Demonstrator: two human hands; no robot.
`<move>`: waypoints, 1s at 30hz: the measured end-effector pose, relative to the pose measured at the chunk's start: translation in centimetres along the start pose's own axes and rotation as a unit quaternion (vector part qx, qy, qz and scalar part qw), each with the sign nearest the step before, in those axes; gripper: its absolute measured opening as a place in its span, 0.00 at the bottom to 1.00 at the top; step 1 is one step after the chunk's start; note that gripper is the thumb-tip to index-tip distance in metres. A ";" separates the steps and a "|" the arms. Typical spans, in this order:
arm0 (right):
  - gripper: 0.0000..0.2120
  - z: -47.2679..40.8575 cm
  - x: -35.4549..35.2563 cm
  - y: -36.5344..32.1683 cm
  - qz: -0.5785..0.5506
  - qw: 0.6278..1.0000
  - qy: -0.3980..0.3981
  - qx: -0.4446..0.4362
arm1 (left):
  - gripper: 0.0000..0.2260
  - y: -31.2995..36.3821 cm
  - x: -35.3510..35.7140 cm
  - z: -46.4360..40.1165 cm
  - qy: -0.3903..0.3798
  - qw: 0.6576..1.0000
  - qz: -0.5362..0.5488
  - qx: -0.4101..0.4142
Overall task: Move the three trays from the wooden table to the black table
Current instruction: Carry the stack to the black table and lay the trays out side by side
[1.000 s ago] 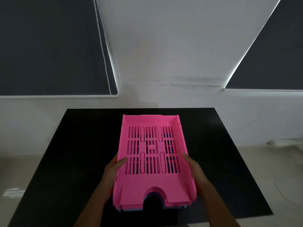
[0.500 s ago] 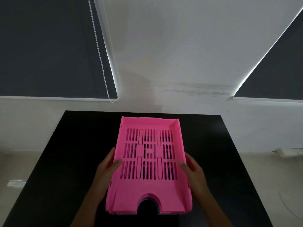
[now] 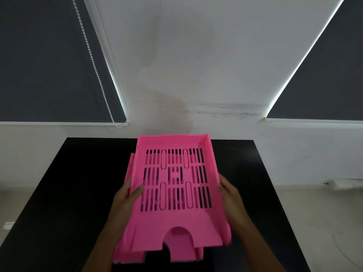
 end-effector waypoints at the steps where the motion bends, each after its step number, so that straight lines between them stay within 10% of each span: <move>1: 0.14 0.0 -1.2 -0.3 -0.002 1.000 0.001 0.001 | 0.30 0.0 1.2 -0.1 0.001 1.000 -0.001 0.002; 12: 0.16 -0.4 -17.2 0.2 0.031 0.995 0.094 0.018 | 0.47 -4.6 16.0 -2.1 -0.093 0.991 -0.097 -0.011; 30: 0.17 -2.5 -23.0 9.3 0.045 0.989 0.081 0.116 | 0.36 -11.5 22.3 -2.5 -0.010 0.974 -0.173 -0.145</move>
Point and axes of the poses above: each hand's wrist, its own z-axis away from the middle knuckle, its own x-axis out of the palm, y = z × x, the point moved 7 cm from there along -z, towards the middle knuckle, and after that the axes turned 1 degree about z, right-handed, at the moved point
